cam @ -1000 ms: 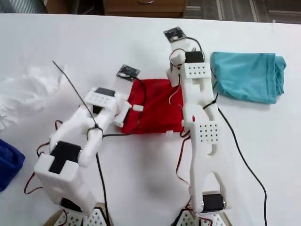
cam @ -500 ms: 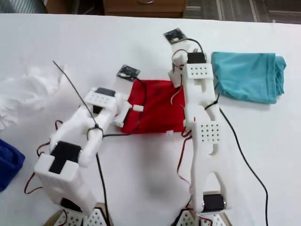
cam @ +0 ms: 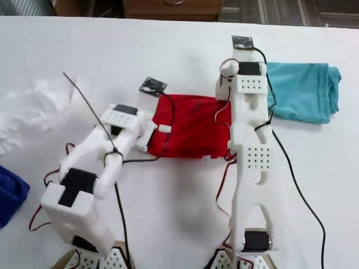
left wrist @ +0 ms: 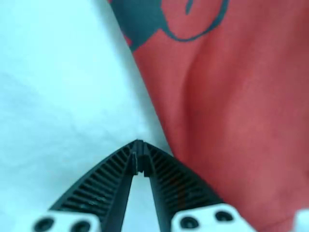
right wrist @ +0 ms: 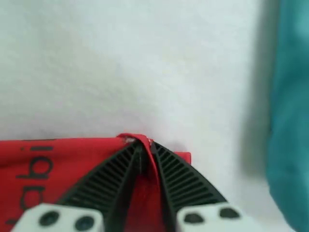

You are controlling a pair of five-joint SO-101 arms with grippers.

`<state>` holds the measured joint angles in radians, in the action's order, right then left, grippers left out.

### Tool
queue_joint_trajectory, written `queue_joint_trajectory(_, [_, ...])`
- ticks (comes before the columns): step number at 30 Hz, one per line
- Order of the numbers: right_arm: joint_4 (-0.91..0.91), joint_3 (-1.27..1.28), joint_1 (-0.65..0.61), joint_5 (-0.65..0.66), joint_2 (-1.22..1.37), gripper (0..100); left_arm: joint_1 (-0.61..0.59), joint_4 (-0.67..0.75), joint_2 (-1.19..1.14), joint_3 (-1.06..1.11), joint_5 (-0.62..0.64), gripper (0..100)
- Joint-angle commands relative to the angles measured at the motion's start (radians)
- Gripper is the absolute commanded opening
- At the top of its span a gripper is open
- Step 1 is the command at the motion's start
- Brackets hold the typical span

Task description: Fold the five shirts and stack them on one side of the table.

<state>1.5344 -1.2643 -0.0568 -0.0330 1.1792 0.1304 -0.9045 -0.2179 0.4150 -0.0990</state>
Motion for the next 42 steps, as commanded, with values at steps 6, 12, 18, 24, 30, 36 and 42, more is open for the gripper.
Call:
queue_joint_trajectory(6, [0.027, -0.121, 0.007, 0.008, -0.139, 14.3, 0.012, -0.028, 0.028, -0.059, 0.037, 3])
queue_joint_trajectory(12, [0.022, -0.126, 0.004, 0.121, -0.134, 10.8, 0.048, -0.247, 0.095, -0.248, 0.049, 3])
queue_joint_trajectory(18, [0.022, -0.133, 0.005, 0.126, -0.105, 10.5, 0.118, -0.258, 0.063, -0.328, 0.054, 3])
queue_joint_trajectory(24, [0.022, -0.135, 0.005, 0.126, -0.053, 10.5, 0.146, -0.244, -0.066, -0.328, 0.054, 3])
queue_joint_trajectory(30, [0.022, -0.135, 0.007, 0.126, -0.044, 10.4, 0.143, -0.242, -0.152, -0.321, 0.052, 3])
queue_joint_trajectory(36, [0.008, -0.129, 0.005, 0.193, -0.042, 1.9, 0.046, -0.255, -0.173, -0.318, 0.048, 3])
queue_joint_trajectory(42, [0.001, -0.135, 0.021, 0.236, -0.045, 2.6, 0.038, -0.288, -0.175, -0.309, 0.046, 3])
